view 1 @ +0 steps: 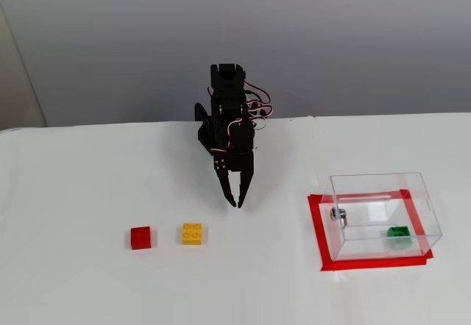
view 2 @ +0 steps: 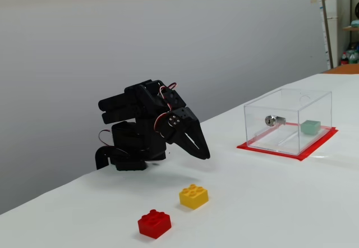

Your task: Pick the green lego brick and place it into the transparent box

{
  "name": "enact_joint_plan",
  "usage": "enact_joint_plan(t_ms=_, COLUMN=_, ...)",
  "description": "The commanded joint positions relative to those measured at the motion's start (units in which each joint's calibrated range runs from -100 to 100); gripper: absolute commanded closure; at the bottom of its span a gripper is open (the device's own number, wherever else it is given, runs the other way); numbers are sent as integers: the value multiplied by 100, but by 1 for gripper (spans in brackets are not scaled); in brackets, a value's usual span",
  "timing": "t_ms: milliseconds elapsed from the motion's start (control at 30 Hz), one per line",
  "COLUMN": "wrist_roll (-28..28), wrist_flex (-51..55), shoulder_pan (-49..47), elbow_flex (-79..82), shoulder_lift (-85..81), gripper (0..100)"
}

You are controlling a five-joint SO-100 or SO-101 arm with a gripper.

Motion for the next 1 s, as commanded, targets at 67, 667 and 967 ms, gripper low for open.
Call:
enact_joint_plan(t_ms=67, wrist_roll=10, wrist_flex=109, shoulder_pan=-28, elbow_flex=141, shoulder_lift=-51, gripper=99)
enact_joint_plan(t_ms=667, wrist_roll=-136, wrist_flex=1632, shoulder_pan=142, elbow_flex=-274, shoulder_lift=-59, gripper=99)
enact_joint_plan(t_ms=967, wrist_roll=-173, wrist_flex=1632, shoulder_pan=312, elbow_flex=-274, shoulder_lift=-59, gripper=99)
